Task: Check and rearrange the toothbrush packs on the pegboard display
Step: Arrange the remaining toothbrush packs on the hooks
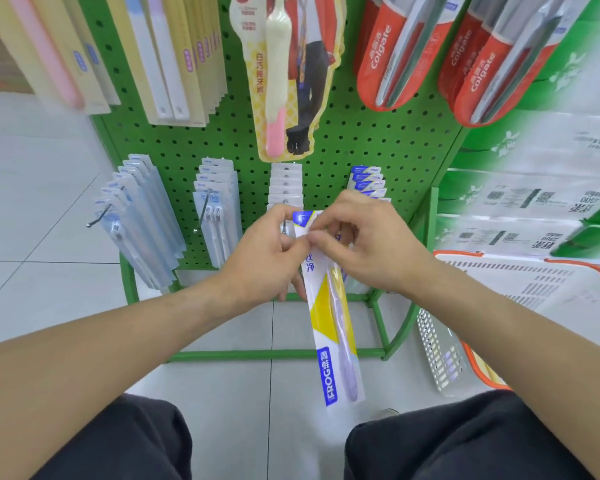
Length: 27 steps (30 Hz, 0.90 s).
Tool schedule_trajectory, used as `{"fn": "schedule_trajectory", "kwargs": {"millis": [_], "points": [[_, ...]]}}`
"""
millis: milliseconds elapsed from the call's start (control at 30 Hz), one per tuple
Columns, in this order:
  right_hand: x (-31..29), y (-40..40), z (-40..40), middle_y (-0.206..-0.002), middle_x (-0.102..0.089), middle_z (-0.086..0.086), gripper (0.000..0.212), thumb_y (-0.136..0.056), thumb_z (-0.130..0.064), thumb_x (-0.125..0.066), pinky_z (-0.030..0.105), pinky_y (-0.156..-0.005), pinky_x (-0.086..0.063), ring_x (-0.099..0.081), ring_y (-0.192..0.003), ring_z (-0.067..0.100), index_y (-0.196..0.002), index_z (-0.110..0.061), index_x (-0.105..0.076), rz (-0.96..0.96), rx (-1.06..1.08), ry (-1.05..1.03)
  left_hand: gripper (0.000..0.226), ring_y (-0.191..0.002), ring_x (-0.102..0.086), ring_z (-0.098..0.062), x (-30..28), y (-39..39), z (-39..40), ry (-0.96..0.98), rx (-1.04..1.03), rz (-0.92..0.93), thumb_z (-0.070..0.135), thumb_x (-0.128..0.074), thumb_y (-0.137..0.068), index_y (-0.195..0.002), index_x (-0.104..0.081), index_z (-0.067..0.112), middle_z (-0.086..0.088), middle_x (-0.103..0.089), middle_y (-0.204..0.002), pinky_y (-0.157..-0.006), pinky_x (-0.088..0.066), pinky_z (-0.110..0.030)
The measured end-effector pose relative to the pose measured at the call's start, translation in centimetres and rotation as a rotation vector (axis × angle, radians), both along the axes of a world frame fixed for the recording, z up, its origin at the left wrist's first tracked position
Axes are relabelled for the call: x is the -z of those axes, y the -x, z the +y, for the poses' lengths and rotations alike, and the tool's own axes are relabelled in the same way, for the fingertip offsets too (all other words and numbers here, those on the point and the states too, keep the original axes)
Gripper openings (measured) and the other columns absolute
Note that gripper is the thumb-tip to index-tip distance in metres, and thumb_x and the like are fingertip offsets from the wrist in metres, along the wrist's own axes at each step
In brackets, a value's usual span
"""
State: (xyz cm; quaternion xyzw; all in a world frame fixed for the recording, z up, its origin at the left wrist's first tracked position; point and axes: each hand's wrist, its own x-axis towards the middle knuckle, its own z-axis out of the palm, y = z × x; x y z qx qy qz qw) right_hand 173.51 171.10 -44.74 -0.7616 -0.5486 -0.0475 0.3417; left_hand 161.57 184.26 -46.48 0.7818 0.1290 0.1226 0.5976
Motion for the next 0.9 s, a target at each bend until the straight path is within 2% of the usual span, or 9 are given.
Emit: {"fn": "schedule_trajectory", "kwargs": {"millis": [100,233,300,400,467,567,667,767,900], "points": [[0.0,0.0,0.1,-0.078,-0.056,-0.011,0.01,-0.087,-0.024,-0.068,0.023,-0.063,-0.046,-0.058,-0.063,0.01,-0.096,-0.02,-0.071,-0.025,0.018,0.095,0.014,-0.054,-0.069,-0.032,0.2,0.0,-0.1,-0.002,-0.049,-0.028,0.012,-0.047,-0.104,-0.116,-0.044,0.019,-0.018,-0.071,-0.072,-0.037,-0.041,-0.028],[0.2,0.1,0.3,-0.067,-0.063,-0.006,0.016,-0.088,-0.017,-0.064,0.025,-0.061,-0.047,-0.059,-0.063,0.011,-0.104,-0.018,-0.064,0.041,0.067,0.147,0.017,-0.043,-0.064,-0.015,0.2,0.1,-0.6,-0.115,-0.12,-0.105,0.011,-0.045,-0.105,-0.12,-0.042,0.018,-0.009,-0.072,-0.065,-0.041,-0.04,-0.02],[0.2,0.3,0.5,-0.063,-0.061,-0.003,0.014,-0.089,-0.015,-0.061,0.024,-0.056,-0.041,-0.056,-0.061,0.014,-0.103,-0.014,-0.061,0.062,0.091,0.125,0.017,-0.043,-0.062,-0.016,0.2,0.1,-0.9,-0.171,-0.143,-0.157,0.012,-0.046,-0.105,-0.12,-0.042,0.018,-0.011,-0.071,-0.068,-0.044,-0.044,-0.018],[0.5,0.5,0.7,-0.062,-0.06,0.001,0.011,-0.094,-0.016,-0.058,0.031,-0.056,-0.036,-0.053,-0.059,0.02,-0.101,-0.008,-0.057,0.073,0.12,0.086,0.018,-0.055,-0.062,-0.024,0.5,-0.2,-1.1,-0.231,-0.121,-0.153,0.018,-0.045,-0.105,-0.123,-0.043,0.019,-0.013,-0.068,-0.073,-0.052,-0.052,-0.039],[0.8,0.6,0.7,-0.064,-0.063,0.002,0.011,-0.095,-0.018,-0.056,0.038,-0.059,-0.041,-0.057,-0.062,0.025,-0.098,-0.007,-0.057,0.073,0.158,0.046,0.019,-0.054,-0.055,-0.022,0.8,-0.4,-1.1,-0.263,-0.093,-0.111,0.021,-0.044,-0.106,-0.125,-0.045,0.02,-0.015,-0.064,-0.069,-0.057,-0.047,-0.045],[1.3,0.6,0.6,-0.057,-0.058,-0.001,0.013,-0.096,-0.02,-0.057,0.037,-0.058,-0.043,-0.053,-0.054,0.02,-0.094,-0.008,-0.058,0.065,0.167,-0.047,0.02,-0.05,-0.047,-0.024,0.9,-0.5,-0.9,-0.151,-0.088,-0.102,0.021,-0.042,-0.107,-0.126,-0.049,0.023,-0.02,-0.06,-0.066,-0.052,-0.043,-0.047],[1.3,0.6,0.6,-0.056,-0.055,-0.005,0.025,-0.095,-0.036,-0.059,0.021,-0.056,-0.041,-0.053,-0.056,0.013,-0.107,-0.014,-0.064,0.049,0.105,-0.059,0.018,-0.055,-0.056,-0.031,0.6,-0.6,-0.6,0.01,-0.143,-0.088,0.015,-0.041,-0.107,-0.123,-0.049,0.019,-0.017,-0.065,-0.071,-0.053,-0.049,-0.042],[1.5,0.2,0.4,-0.067,-0.059,-0.007,0.036,-0.091,-0.029,-0.071,0.01,-0.063,-0.041,-0.054,-0.061,0.006,-0.125,-0.017,-0.067,0.043,0.027,-0.041,0.017,-0.056,-0.064,-0.019,0.2,-0.5,-0.4,0.115,-0.197,-0.08,0.013,-0.042,-0.108,-0.123,-0.048,0.014,-0.009,-0.067,-0.073,-0.049,-0.052,-0.03],[2.0,0.2,0.5,-0.093,-0.065,-0.003,0.039,-0.088,-0.026,-0.076,0.014,-0.065,-0.048,-0.056,-0.075,0.001,-0.126,-0.017,-0.071,0.098,0.053,-0.196,0.017,-0.07,-0.069,-0.028,-0.1,-0.5,-0.4,0.218,-0.237,-0.068,0.016,-0.042,-0.108,-0.123,-0.049,0.012,-0.016,-0.072,-0.083,-0.06,-0.059,-0.045]]}}
